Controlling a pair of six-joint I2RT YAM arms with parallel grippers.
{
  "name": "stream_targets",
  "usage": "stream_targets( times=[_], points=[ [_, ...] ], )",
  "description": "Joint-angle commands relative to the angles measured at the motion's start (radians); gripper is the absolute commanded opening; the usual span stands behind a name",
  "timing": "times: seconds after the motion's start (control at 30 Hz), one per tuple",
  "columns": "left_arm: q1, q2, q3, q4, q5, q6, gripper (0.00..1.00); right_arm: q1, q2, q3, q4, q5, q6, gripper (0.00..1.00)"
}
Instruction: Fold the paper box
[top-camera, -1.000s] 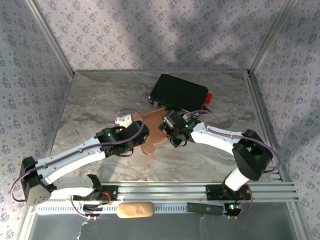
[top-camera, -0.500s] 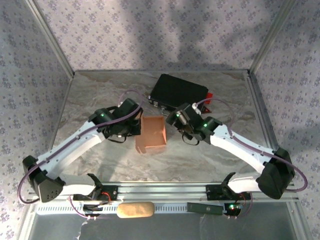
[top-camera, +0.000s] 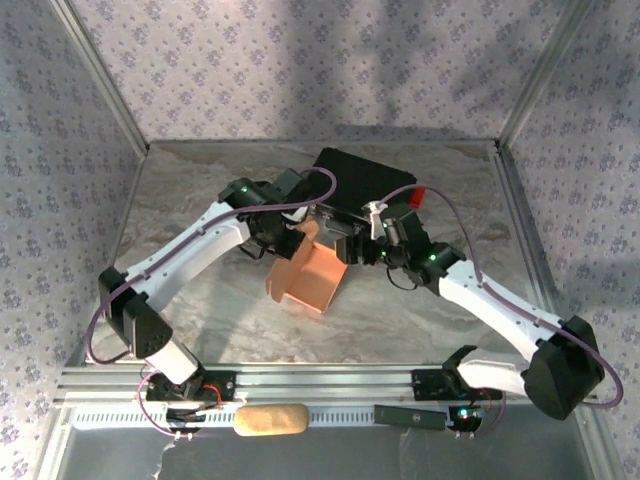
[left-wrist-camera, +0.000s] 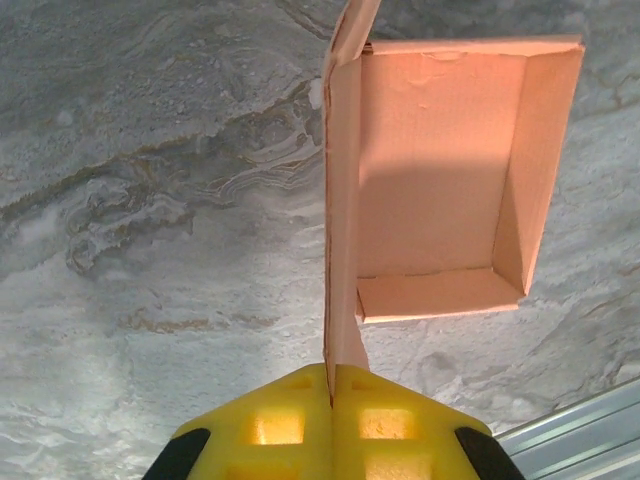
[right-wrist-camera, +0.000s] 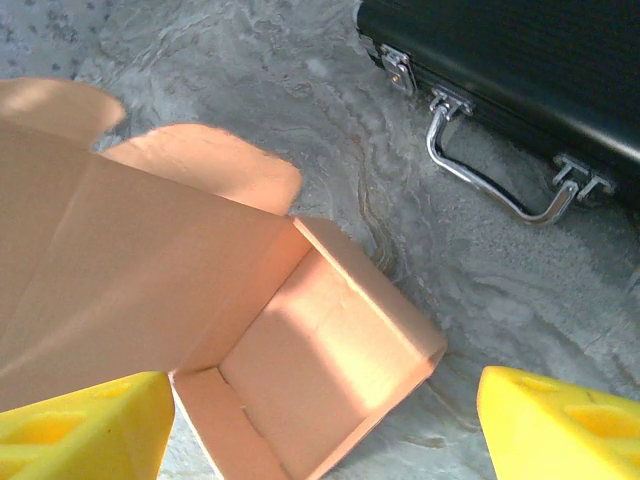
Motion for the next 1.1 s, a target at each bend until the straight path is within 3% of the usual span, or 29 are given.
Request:
stream_targets(
  times=[0.0,0.23,0.57,0.73,0.9,1.07],
  points=[
    [0.013,0.024,0.076,-0.067,0.018,0.169,0.0,-0.029,-0.045,-0.035,0.032,-0.029,-0.135,0.81],
    [-0.002,0.165,0.221,-0.143,0.007,0.346,0.0,-0.109,-0.065,-0.087,0.04,-0.078,-0.077,0.8],
    [-0.08,0.369,0.449,-0.211,-0.142,0.531,0.0,-0.139,-0.13,-0.146,0.041,-0.008,0.034,0.8],
    [-0.104,0.388,0.486,-0.181,-0.175,0.558,0.01,-0.149,-0.183,-0.178,0.032,-0.003,0.034,0.81],
    [-0.124,0.354,0.473,-0.127,-0.201,0.552,0.29,-0.173,-0.184,-0.172,0.006,-0.042,-0.004,0.81],
    [-0.123,0.335,0.468,-0.109,-0.218,0.533,0.4,-0.187,-0.167,-0.144,-0.022,-0.059,-0.05,0.81]
  ],
)
